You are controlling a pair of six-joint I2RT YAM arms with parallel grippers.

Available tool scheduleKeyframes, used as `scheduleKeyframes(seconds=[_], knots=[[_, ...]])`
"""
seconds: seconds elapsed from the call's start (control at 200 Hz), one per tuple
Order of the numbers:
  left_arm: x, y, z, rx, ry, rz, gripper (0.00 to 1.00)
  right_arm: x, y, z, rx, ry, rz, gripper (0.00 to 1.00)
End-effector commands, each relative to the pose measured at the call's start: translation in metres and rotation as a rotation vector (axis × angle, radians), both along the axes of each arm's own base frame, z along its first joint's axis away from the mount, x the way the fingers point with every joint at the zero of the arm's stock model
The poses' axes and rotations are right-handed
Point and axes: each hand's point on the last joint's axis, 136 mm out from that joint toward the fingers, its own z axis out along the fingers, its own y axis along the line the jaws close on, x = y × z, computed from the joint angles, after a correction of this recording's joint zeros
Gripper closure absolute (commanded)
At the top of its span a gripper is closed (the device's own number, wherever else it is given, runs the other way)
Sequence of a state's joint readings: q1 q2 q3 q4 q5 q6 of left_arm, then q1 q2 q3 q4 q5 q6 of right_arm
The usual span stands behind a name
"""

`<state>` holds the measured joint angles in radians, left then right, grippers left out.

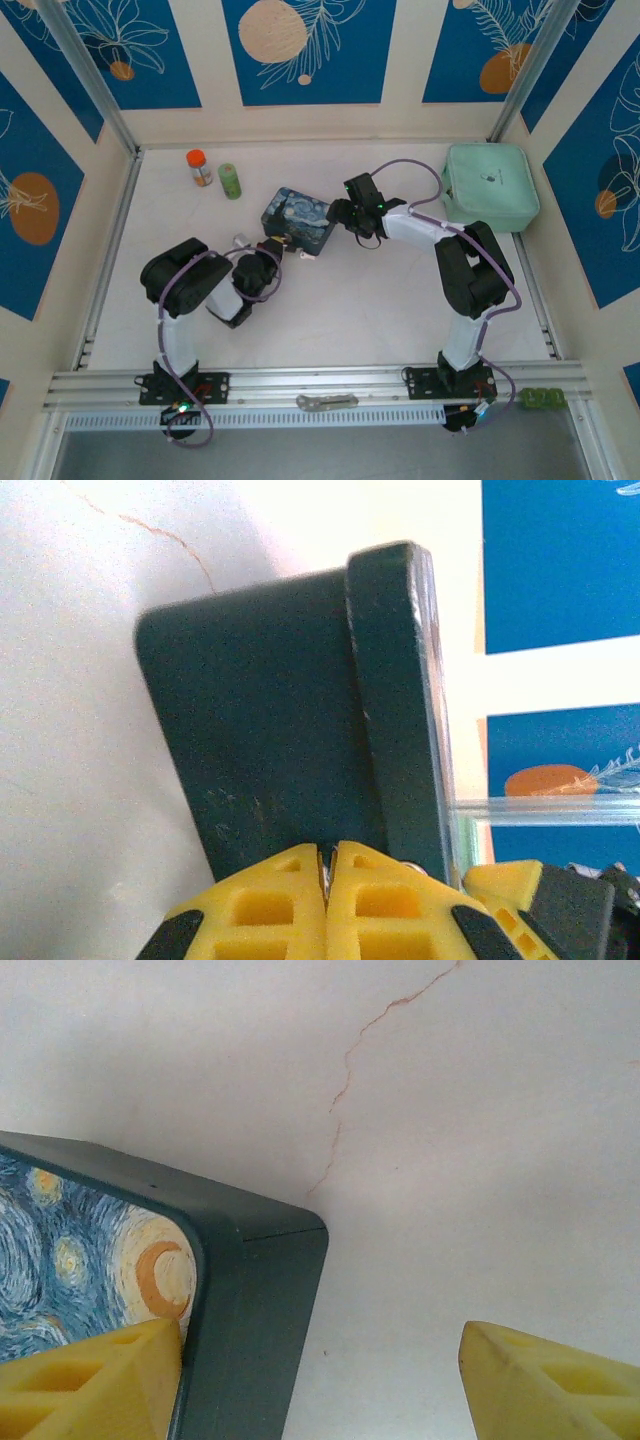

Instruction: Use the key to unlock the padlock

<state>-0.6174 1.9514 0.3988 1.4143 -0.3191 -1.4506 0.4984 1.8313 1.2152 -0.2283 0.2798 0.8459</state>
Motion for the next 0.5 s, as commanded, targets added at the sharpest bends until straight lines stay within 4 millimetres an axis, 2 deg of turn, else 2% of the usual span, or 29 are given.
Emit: scheduleKeyframes(seconds=[0.0,0.19,0.315,0.495], knots=[[0.004,0.008,-0.005,0.012,0.009,0.039,1.00,-0.011,-0.023,-0.023,-0.117,0.068,-0.034,0.28],[0.008,-0.015,-0.003,0.022,-0.008,-0.069,1.00,-0.008,-0.003,0.016,-0.081,-0.014,0.076,0.23],[0.003,-0.008,0.000,0.052,-0.019,-0.067,1.00,-0.001,0.006,0.042,-0.147,-0.070,0.141,0.23],[-0.015,-0.002,-0.010,0.063,0.023,-0.136,1.00,0.000,0.017,0.057,-0.188,-0.112,0.212,0.22]])
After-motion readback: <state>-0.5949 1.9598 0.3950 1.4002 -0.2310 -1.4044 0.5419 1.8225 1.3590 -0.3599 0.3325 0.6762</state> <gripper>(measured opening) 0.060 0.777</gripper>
